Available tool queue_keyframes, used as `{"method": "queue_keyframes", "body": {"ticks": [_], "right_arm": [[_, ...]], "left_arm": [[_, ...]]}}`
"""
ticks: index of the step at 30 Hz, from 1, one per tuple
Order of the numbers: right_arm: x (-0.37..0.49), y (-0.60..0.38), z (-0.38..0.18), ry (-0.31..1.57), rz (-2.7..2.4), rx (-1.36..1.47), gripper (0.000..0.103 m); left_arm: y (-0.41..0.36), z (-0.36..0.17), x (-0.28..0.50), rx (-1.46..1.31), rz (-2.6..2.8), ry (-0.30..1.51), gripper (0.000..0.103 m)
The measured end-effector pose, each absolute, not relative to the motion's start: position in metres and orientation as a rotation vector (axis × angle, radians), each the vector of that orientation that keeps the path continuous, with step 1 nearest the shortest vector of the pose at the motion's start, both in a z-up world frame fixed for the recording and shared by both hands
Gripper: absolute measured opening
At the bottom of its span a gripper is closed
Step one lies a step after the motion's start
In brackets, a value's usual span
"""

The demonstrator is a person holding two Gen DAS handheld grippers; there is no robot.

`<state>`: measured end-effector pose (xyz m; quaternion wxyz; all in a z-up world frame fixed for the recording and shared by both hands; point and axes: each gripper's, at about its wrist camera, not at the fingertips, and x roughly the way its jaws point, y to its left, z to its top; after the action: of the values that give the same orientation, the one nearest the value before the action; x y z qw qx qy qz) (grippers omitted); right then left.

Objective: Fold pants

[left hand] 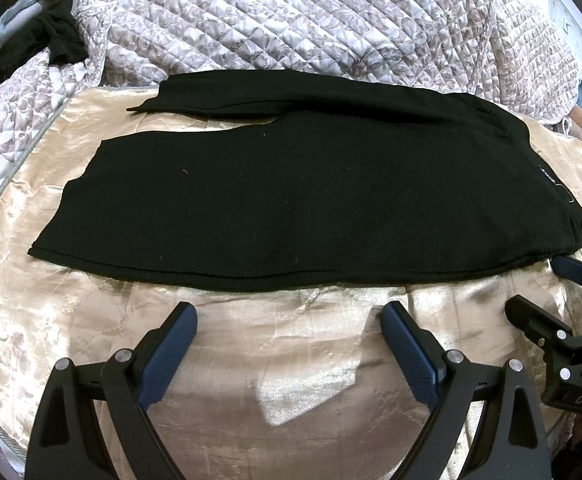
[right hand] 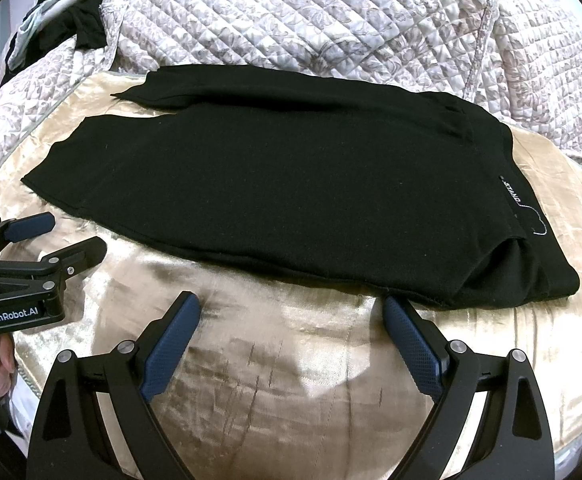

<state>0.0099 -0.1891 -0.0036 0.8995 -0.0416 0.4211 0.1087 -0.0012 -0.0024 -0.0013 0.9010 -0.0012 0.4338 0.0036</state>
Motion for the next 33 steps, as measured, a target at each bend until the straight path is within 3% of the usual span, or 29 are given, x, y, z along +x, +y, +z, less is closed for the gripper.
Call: {"method": "queue_keyframes", "body": {"ticks": [33], "right_arm": [[0.003, -0.200, 0.010, 0.858, 0.216, -0.043, 0.092]], "left_arm": [[-0.003, 0.009, -0.005, -0.028, -0.008, 0.871, 0.095]]}}
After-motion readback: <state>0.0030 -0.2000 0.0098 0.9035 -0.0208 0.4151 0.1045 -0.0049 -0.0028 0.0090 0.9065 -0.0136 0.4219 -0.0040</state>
